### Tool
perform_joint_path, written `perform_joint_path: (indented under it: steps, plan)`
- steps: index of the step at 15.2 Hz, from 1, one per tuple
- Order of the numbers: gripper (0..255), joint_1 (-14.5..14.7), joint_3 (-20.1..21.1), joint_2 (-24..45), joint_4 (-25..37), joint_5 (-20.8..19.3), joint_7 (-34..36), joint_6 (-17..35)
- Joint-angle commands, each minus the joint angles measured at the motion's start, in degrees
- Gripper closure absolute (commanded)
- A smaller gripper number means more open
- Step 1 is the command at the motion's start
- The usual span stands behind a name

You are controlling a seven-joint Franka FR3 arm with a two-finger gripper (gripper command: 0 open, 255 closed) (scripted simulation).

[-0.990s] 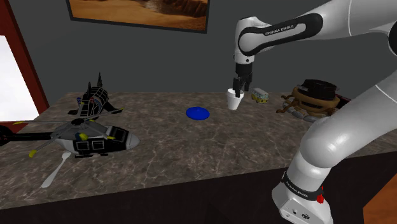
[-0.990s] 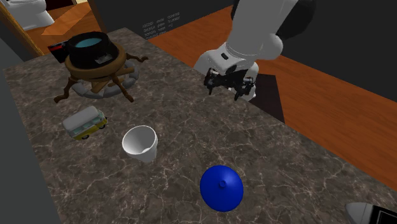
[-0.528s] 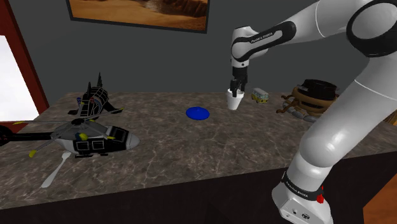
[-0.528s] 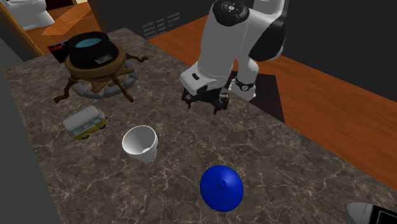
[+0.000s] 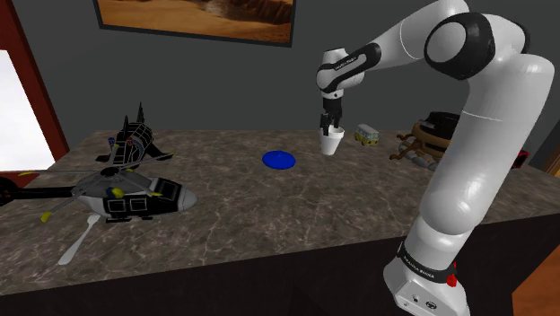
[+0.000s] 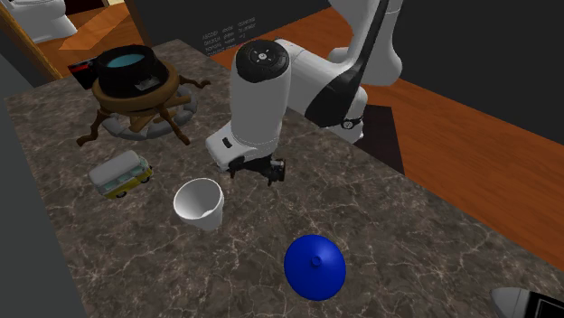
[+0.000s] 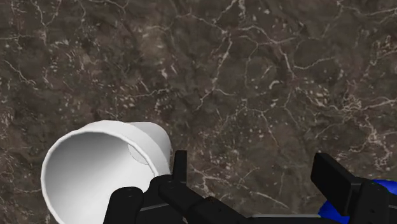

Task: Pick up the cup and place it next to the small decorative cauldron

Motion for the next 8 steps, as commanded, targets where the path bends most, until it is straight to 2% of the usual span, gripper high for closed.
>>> perform_joint_path:
  steps: [1, 6, 8]
  plan:
    - [0, -0.87, -0.54, 4.36, 4.07, 1.27, -2.12, 0.71]
    - [0, -3.95, -1.0, 15.25, 15.38, 4.71, -7.08, 1.15]
    - [0, -4.19, -0.96, 15.82, 14.62, 4.8, -7.13, 2.49]
